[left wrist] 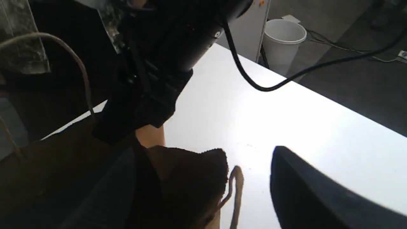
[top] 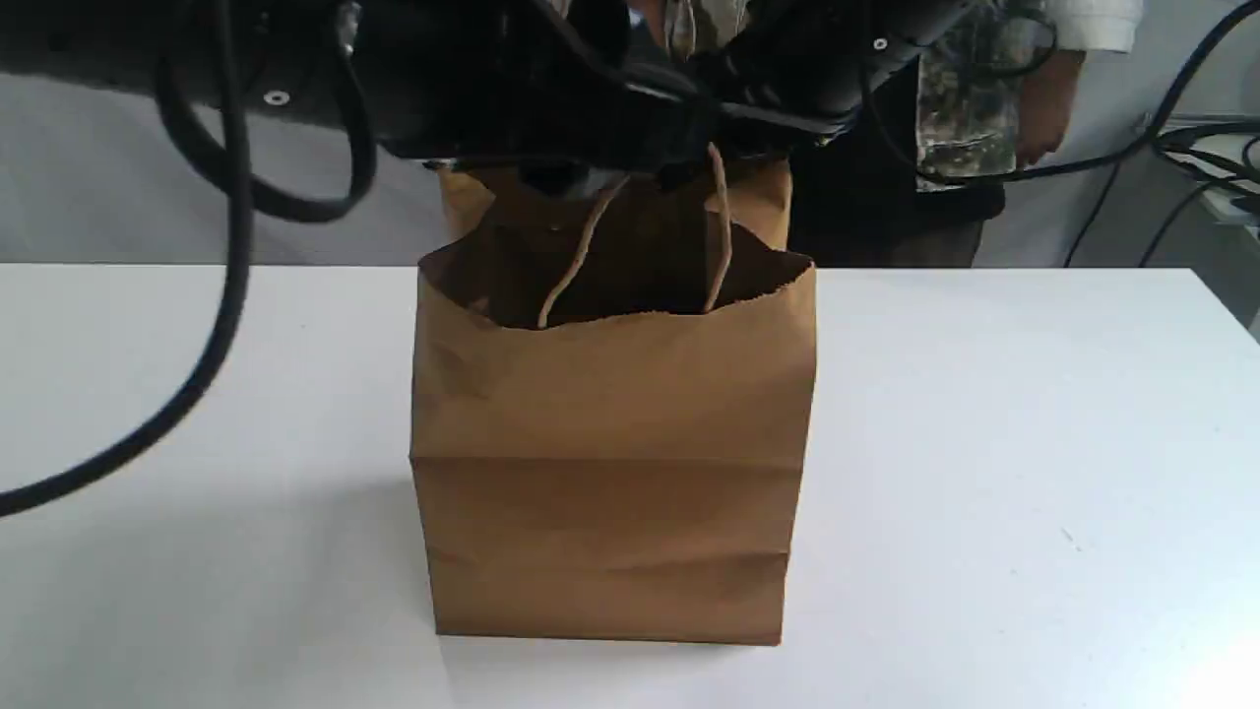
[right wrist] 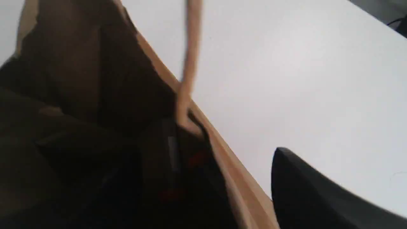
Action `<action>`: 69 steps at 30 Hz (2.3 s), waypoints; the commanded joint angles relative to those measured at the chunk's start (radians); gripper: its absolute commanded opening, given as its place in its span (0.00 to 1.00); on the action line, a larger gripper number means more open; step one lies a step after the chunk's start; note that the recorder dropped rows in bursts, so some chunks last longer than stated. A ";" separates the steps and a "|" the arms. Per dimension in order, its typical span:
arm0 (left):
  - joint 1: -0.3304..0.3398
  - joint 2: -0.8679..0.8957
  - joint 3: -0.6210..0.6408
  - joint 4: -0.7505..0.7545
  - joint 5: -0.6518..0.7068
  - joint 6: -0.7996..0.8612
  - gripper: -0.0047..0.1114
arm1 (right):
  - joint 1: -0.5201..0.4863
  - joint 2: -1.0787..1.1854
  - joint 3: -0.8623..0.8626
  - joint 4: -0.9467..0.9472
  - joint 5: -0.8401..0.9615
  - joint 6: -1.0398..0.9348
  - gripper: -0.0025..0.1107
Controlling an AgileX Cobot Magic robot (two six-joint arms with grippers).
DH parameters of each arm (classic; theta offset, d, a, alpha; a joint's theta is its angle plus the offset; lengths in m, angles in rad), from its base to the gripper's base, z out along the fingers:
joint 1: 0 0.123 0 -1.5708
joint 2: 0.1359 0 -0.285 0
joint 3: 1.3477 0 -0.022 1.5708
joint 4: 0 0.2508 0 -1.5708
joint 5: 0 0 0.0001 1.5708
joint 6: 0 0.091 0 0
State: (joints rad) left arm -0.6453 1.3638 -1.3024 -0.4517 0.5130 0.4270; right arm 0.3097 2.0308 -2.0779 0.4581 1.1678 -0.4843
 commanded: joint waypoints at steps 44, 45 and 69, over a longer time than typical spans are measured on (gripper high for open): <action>-0.005 -0.676 0.007 0.469 0.238 -0.298 0.58 | -0.113 -0.860 0.180 -0.515 0.014 0.245 0.51; -0.005 -0.705 0.007 0.475 0.255 -0.303 0.58 | -0.113 -0.908 0.229 -0.537 -0.018 0.264 0.51; -0.005 -1.364 0.606 0.549 0.332 -0.660 0.56 | -0.113 -1.843 1.656 -0.573 -1.004 0.418 0.51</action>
State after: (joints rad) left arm -0.6453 0.0013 -0.7332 0.1159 0.8360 -0.1932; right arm 0.2046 0.2081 -0.4899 -0.1224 0.2311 -0.0734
